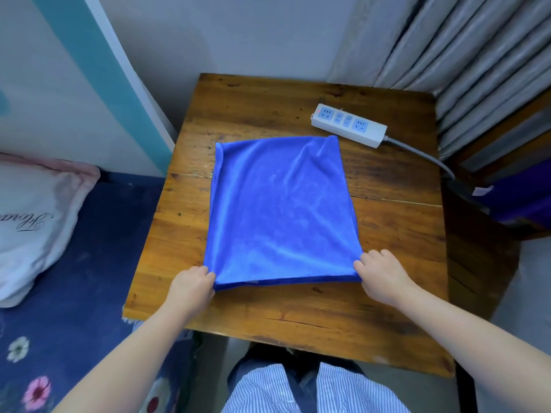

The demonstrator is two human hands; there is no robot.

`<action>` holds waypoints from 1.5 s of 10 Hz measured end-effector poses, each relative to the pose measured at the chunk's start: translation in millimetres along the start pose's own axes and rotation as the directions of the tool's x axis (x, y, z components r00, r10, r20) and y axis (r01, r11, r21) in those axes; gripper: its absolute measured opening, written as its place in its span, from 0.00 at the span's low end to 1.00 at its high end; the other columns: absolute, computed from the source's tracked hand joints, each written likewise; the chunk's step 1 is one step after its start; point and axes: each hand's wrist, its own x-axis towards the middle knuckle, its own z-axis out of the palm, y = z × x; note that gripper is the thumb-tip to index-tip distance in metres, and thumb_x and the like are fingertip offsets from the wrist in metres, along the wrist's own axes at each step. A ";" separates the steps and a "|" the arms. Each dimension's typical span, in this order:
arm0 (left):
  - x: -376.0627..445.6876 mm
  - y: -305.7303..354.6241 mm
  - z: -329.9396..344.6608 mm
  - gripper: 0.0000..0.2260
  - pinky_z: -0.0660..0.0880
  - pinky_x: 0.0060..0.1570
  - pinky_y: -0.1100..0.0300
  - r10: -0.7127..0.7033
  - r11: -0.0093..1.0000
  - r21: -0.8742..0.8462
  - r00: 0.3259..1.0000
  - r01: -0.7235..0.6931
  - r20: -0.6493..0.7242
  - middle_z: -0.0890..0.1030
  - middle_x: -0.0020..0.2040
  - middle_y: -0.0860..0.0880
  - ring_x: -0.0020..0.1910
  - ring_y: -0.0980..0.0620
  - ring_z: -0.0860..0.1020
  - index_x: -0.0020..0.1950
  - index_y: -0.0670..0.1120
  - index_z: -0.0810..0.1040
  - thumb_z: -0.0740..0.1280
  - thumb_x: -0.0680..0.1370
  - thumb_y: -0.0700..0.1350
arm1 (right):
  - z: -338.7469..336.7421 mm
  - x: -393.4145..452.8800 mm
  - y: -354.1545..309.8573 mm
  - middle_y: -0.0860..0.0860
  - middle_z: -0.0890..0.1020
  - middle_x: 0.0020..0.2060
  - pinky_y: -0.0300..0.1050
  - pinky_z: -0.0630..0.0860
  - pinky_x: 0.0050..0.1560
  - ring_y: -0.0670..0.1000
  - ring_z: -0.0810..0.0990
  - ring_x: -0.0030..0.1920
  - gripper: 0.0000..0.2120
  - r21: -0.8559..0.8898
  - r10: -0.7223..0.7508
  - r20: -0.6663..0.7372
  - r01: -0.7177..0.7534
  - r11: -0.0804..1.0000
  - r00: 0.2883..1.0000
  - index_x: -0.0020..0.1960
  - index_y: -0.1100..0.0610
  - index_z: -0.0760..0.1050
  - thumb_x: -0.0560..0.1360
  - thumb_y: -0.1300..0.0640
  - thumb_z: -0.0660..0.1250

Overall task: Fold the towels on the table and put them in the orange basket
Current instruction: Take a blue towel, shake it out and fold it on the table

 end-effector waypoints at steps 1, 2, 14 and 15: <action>0.6 9.9 11.6 0.22 0.59 0.12 0.72 0.016 1.000 0.013 1.000 -0.016 -0.003 0.72 0.18 0.47 0.15 0.49 0.72 0.18 0.41 0.71 0.81 0.34 0.42 | 7.3 2.1 -0.1 0.55 0.80 0.45 0.45 0.71 0.45 0.56 0.78 0.47 0.08 -0.020 0.049 0.017 -0.049 0.999 0.999 0.48 0.58 0.76 0.70 0.59 0.66; 1.6 17.6 13.7 0.21 0.59 0.11 0.71 -0.009 1.000 -0.027 0.999 0.008 -0.042 0.74 0.22 0.45 0.15 0.48 0.72 0.22 0.41 0.73 0.82 0.40 0.40 | 6.7 1.7 5.3 0.55 0.80 0.31 0.42 0.73 0.32 0.55 0.79 0.33 0.09 0.040 0.062 -0.043 -0.060 0.997 0.997 0.34 0.59 0.77 0.58 0.60 0.74; 6.4 19.7 33.8 0.20 0.66 0.18 0.70 -0.042 0.986 0.167 0.997 0.031 0.066 0.76 0.24 0.45 0.21 0.49 0.76 0.23 0.41 0.76 0.80 0.37 0.39 | 21.4 13.9 -22.8 0.52 0.74 0.19 0.42 0.73 0.28 0.52 0.74 0.21 0.13 -0.190 -0.002 -0.179 -0.032 0.981 0.984 0.21 0.59 0.75 0.45 0.62 0.79; 9.4 17.6 32.6 0.21 0.64 0.17 0.72 -0.018 0.985 0.171 1.000 0.018 -0.001 0.72 0.19 0.48 0.16 0.50 0.72 0.18 0.42 0.73 0.78 0.32 0.39 | 11.0 13.1 -20.5 0.51 0.74 0.19 0.40 0.73 0.26 0.53 0.74 0.22 0.15 -0.148 0.038 -0.173 -0.064 0.987 0.984 0.20 0.58 0.74 0.41 0.61 0.80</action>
